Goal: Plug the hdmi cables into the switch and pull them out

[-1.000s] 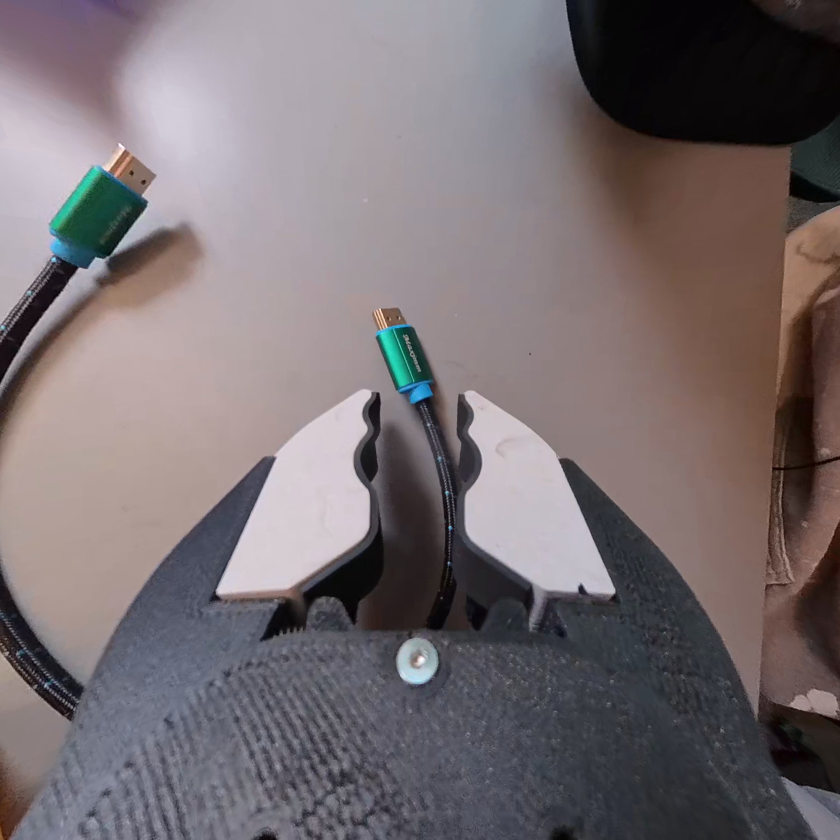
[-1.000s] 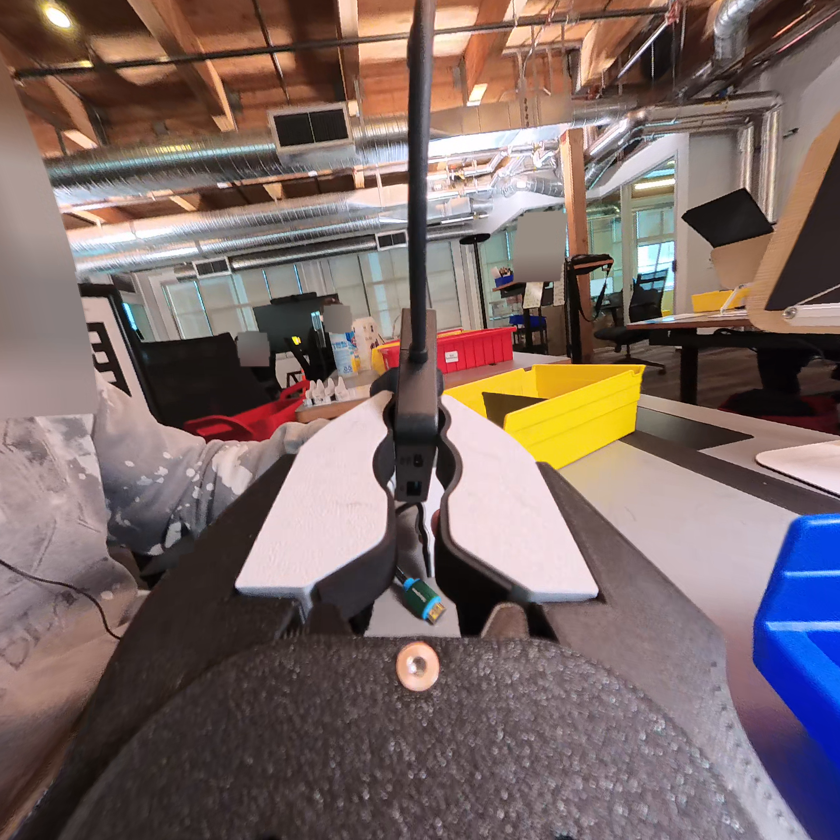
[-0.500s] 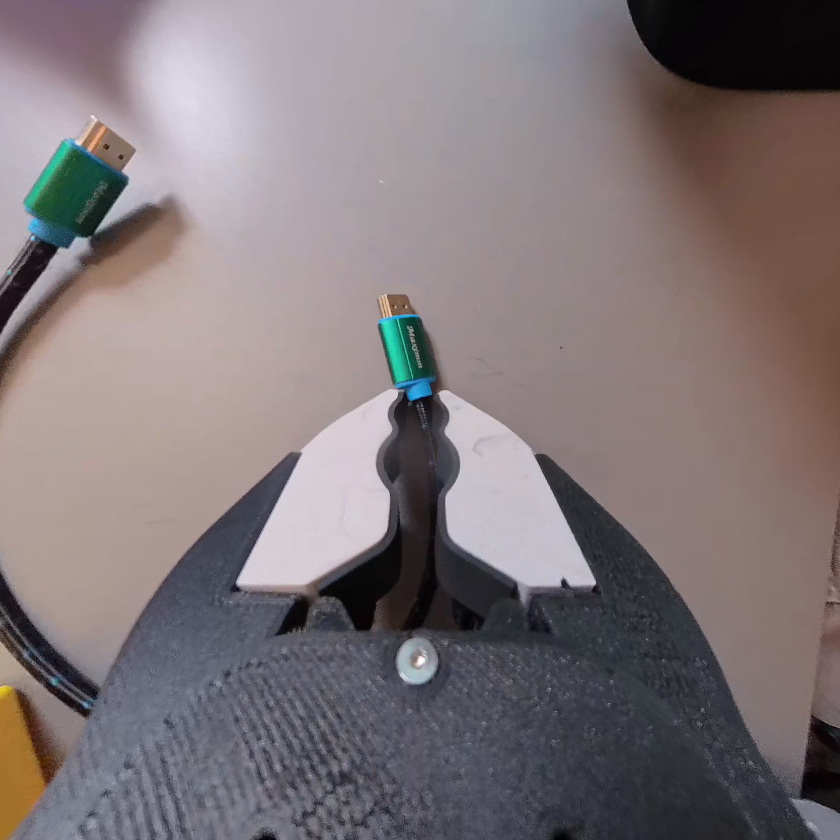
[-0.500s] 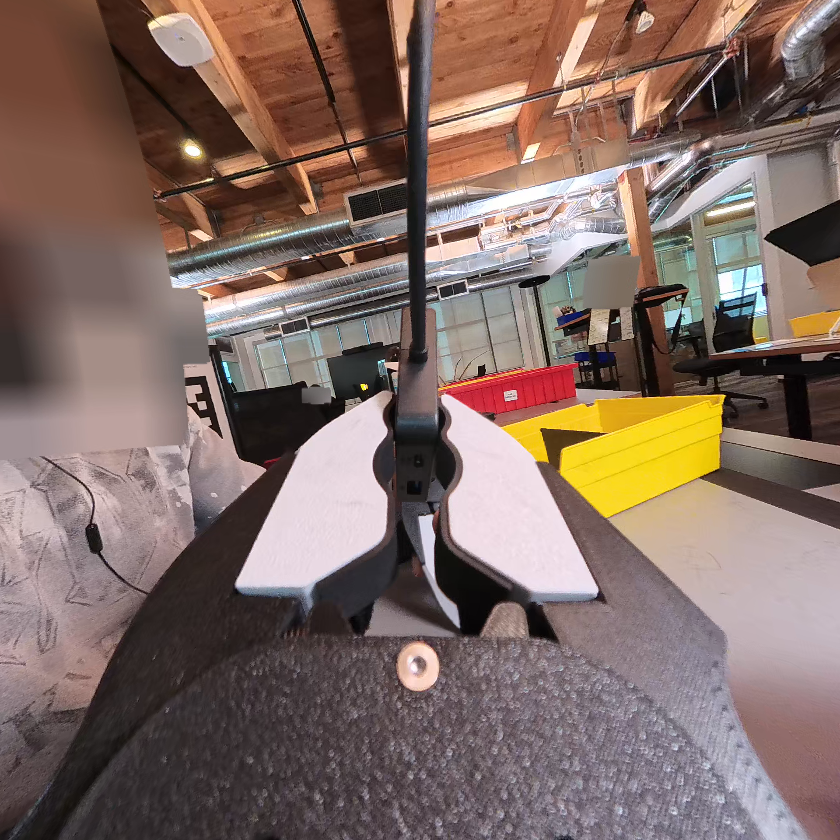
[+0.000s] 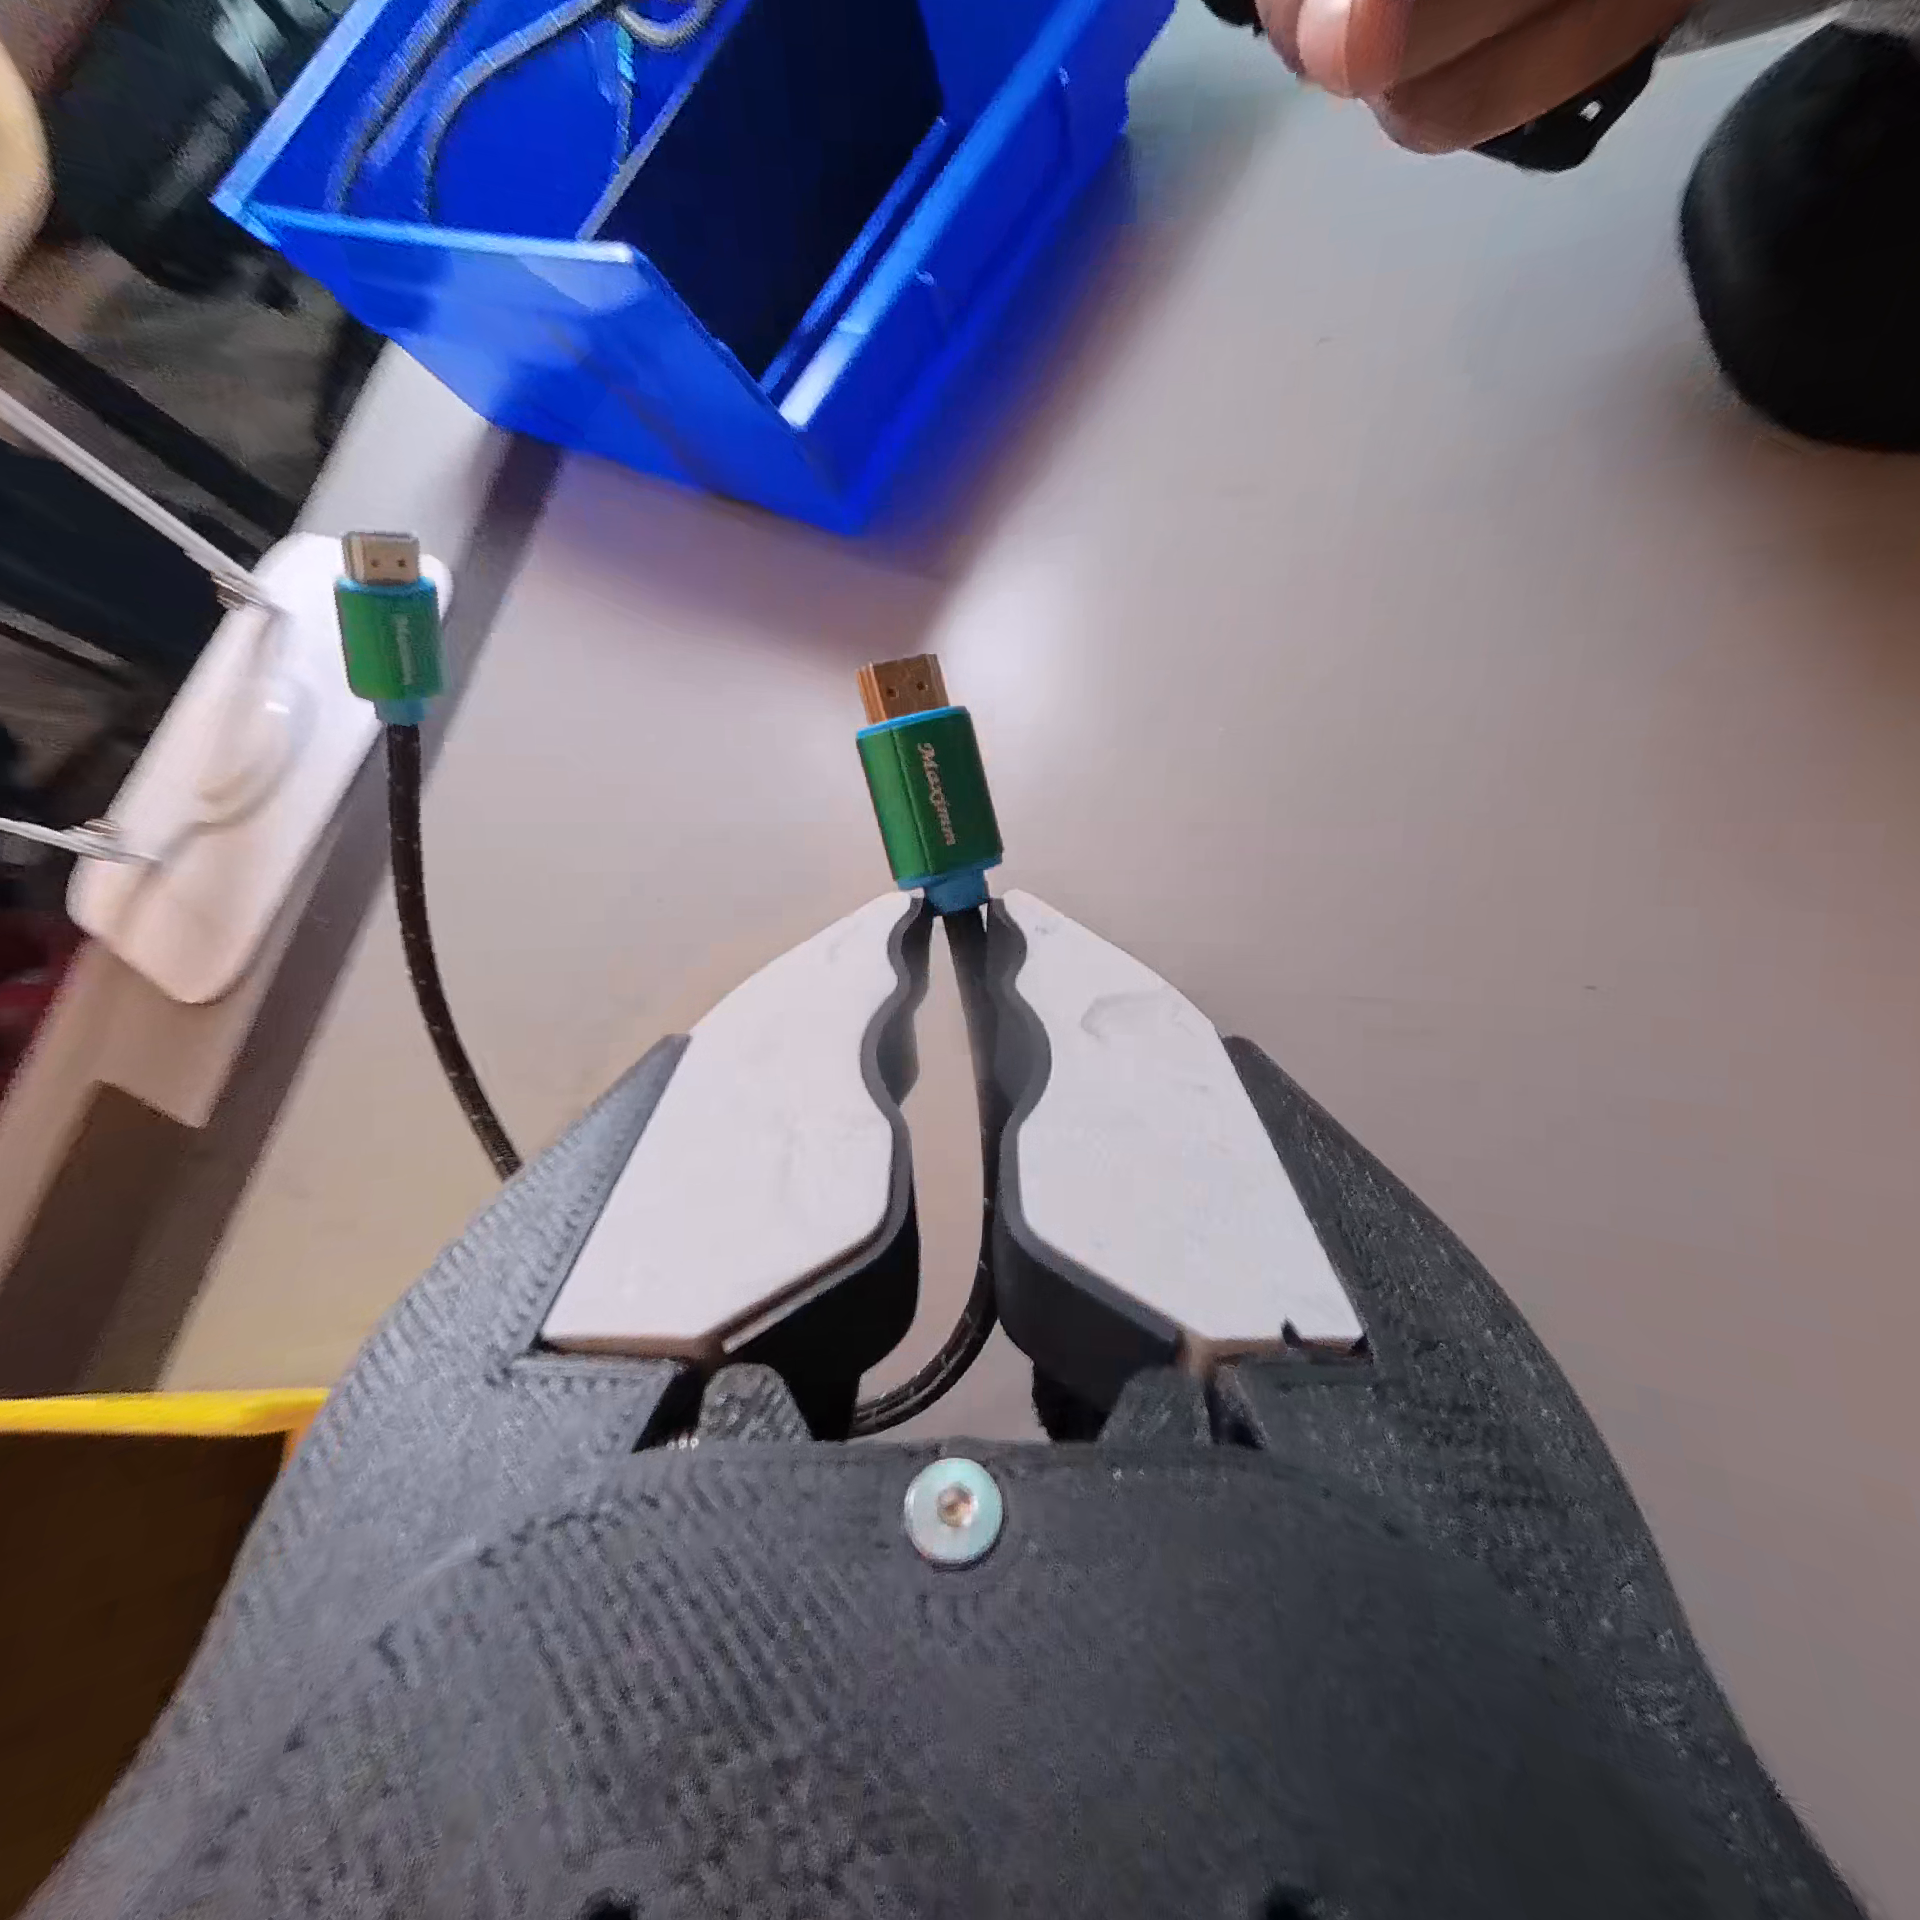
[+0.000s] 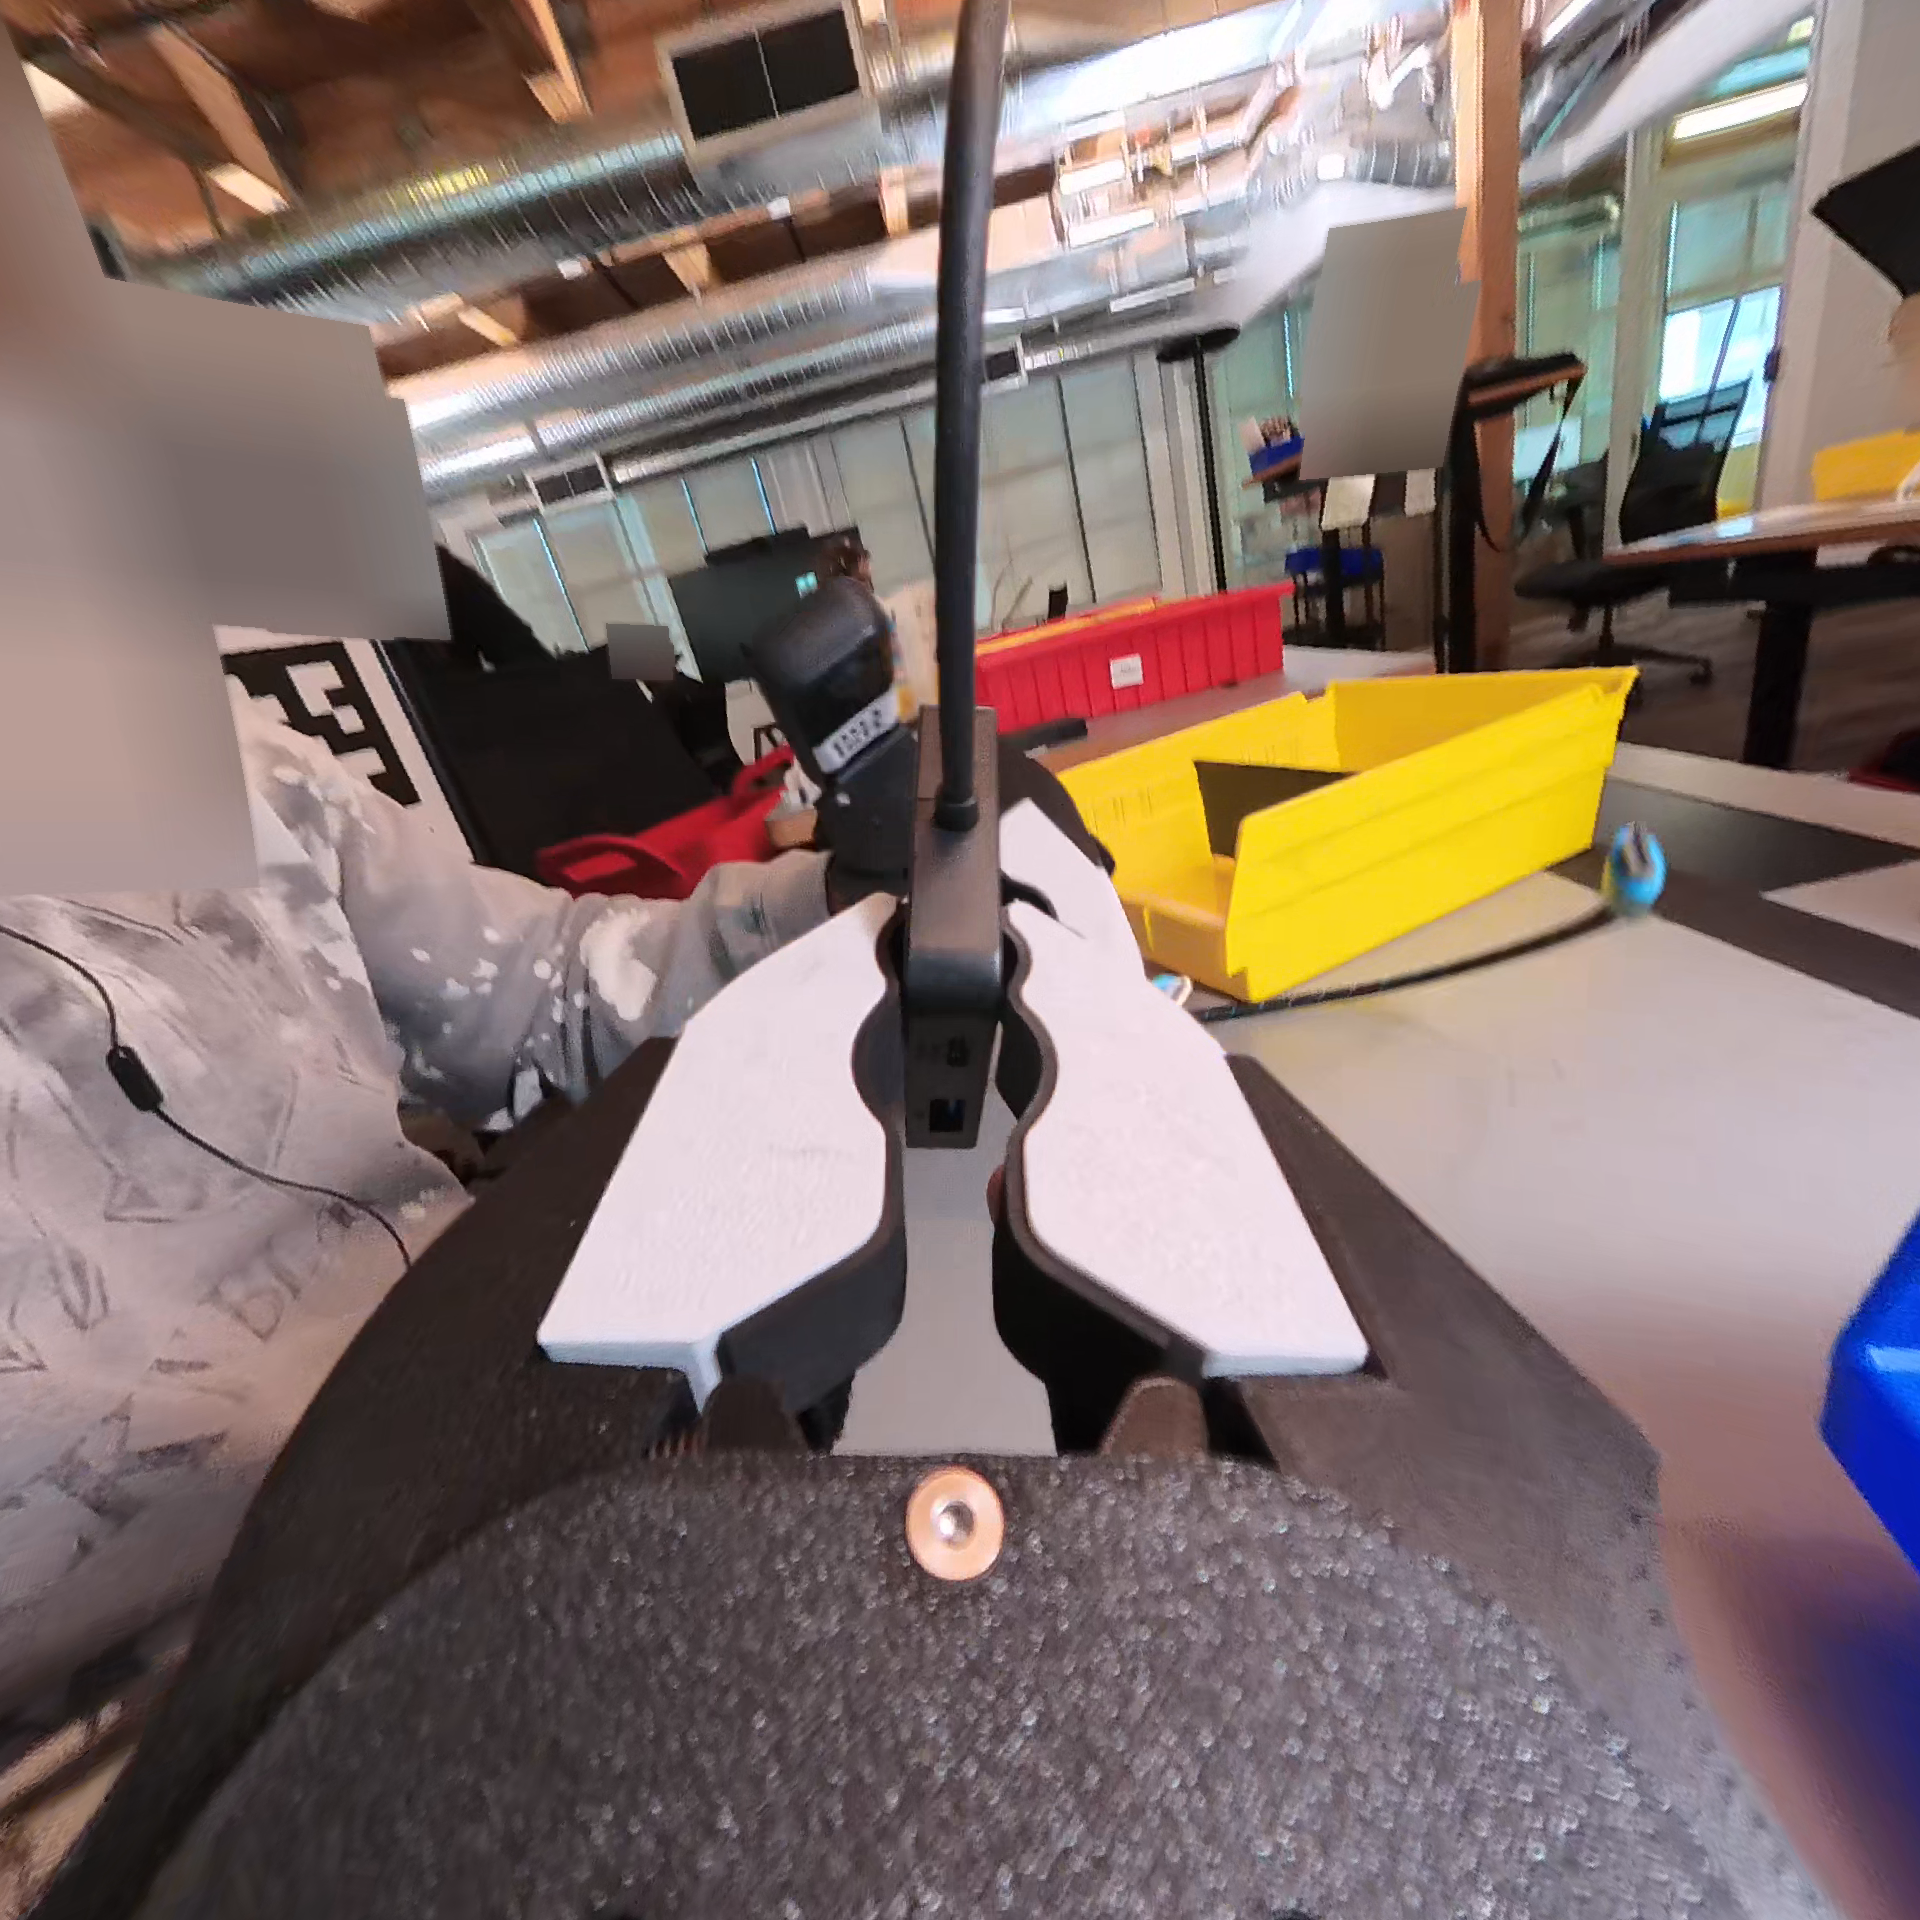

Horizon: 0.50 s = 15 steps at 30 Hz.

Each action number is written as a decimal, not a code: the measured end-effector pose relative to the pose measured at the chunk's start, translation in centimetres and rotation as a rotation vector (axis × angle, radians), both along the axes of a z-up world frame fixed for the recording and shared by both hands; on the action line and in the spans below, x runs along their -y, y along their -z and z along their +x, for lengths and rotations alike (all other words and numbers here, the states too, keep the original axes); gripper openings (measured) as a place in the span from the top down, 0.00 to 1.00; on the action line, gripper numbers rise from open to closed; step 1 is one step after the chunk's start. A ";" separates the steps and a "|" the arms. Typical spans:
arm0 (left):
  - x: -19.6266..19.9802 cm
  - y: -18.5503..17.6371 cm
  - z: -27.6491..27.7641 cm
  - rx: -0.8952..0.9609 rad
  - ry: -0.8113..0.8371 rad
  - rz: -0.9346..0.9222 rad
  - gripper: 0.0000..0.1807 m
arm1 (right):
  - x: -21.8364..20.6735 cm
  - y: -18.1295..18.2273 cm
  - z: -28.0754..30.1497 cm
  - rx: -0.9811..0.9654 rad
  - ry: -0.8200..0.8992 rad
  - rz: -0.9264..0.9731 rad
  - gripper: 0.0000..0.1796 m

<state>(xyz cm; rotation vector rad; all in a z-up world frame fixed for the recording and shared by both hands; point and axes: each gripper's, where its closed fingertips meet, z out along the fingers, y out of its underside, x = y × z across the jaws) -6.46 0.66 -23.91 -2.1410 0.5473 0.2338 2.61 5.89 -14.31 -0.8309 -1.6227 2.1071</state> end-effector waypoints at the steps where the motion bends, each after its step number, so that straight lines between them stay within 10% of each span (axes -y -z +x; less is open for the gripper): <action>1: -0.2 -0.3 -0.1 -0.045 -0.001 0.030 0.94 | -0.1 0.4 -0.1 0.022 -0.004 0.020 0.93; 15: -1.5 0.7 0.0 -0.655 0.005 0.095 0.94 | -0.2 8.1 -3.6 0.408 -0.016 0.429 0.93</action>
